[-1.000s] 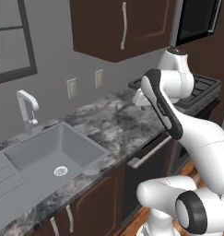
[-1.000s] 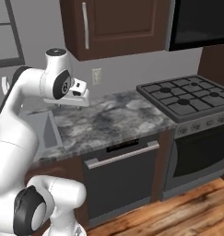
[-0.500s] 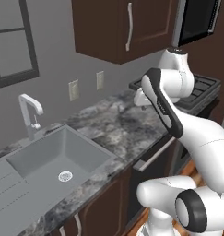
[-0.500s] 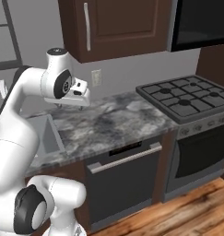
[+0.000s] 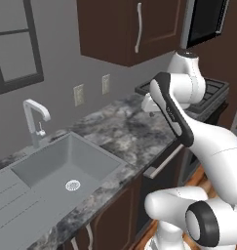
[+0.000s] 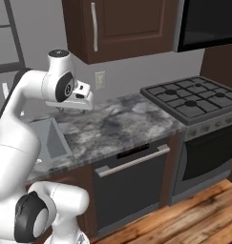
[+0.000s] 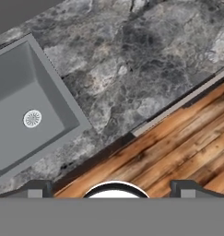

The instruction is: Open the dishwasher door and pull out the top rack.

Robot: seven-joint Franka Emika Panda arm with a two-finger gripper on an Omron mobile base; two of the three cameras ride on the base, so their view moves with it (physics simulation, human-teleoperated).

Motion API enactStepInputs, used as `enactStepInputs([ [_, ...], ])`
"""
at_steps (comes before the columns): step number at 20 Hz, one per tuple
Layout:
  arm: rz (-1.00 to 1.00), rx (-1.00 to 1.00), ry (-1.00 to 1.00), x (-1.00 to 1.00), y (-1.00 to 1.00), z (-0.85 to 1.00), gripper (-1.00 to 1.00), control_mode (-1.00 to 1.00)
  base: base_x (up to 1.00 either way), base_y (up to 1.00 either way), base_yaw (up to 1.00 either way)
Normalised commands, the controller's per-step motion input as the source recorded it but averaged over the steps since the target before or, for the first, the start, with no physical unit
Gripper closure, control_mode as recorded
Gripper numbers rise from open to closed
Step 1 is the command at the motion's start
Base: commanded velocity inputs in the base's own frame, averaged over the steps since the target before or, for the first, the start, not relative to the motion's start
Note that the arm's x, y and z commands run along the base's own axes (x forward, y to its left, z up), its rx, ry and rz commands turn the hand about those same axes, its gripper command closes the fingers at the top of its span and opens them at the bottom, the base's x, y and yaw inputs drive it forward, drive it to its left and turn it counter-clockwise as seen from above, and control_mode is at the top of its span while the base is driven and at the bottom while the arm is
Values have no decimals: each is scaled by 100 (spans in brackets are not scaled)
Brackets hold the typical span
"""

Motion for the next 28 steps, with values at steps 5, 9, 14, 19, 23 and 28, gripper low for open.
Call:
enactStepInputs([
  [5,0,0,0,0,0,0,-100,100,18,37,-14],
  [9,0,0,0,0,0,0,-100,100,33,24,-12],
  [14,0,0,0,0,0,0,-100,100,25,8,-8],
  [19,0,0,0,0,0,0,-100,100,0,2,-1],
  [23,0,0,0,0,0,0,-100,100,3,0,-6],
  [28,0,0,0,0,0,0,-100,100,6,-7,-4],
])
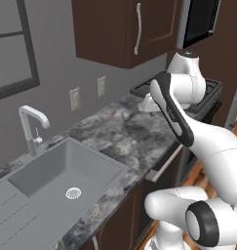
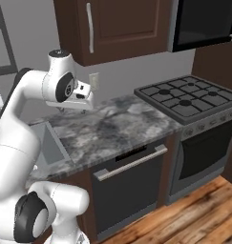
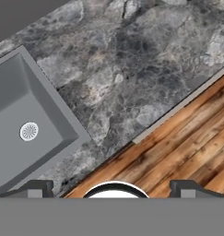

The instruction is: Open the dishwasher door and pull out the top rack.

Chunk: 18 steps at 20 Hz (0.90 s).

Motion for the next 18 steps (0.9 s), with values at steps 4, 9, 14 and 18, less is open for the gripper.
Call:
enactStepInputs([
  [4,0,0,0,0,0,0,-100,100,22,-4,-3],
  [9,0,0,0,0,0,0,-100,100,22,-5,-2],
  [14,0,4,1,0,0,-23,-100,-100,7,0,-1],
  [18,-6,24,0,-34,-37,-52,-100,-100,0,0,0],
])
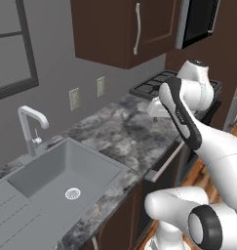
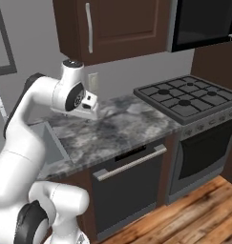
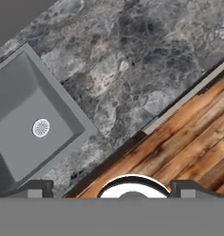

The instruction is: Open the dishwasher door and pull out the top rack.

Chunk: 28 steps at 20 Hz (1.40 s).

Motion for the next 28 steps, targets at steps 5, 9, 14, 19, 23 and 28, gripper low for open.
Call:
enactStepInputs([
  [5,-15,36,0,-67,-75,-63,-100,-100,0,0,0],
  [9,-17,37,0,-63,-81,-67,-100,-100,0,0,0],
  [14,-19,34,0,-29,-83,-63,-100,-100,0,0,0],
  [19,-17,34,0,-7,-64,-73,-100,-100,0,0,0],
  [23,-15,31,1,14,-45,-77,-100,-100,0,0,0],
  [28,-4,25,0,66,-19,-61,-100,-100,0,0,0],
])
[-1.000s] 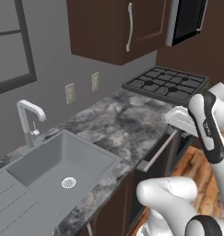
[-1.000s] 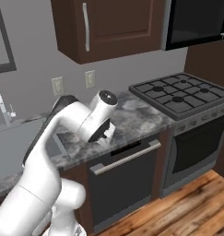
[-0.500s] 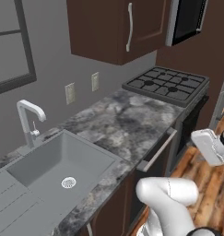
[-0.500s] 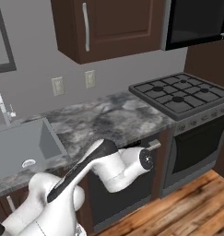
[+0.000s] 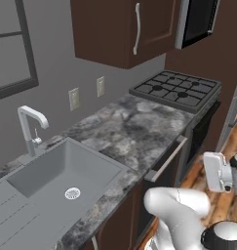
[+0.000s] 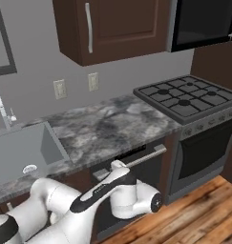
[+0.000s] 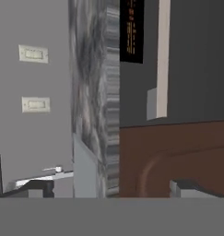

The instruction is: Open the dishwasher door and pull out the top rack.

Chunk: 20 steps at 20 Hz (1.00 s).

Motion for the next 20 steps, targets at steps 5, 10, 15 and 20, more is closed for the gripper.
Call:
enactStepInputs([
  [5,0,19,0,62,-5,-57,-100,-100,0,0,0],
  [10,0,7,0,57,11,-21,-100,-100,0,0,0],
  [15,0,3,0,33,2,-32,-100,-100,0,0,0],
  [20,0,0,0,27,0,-35,-100,-100,0,0,0],
])
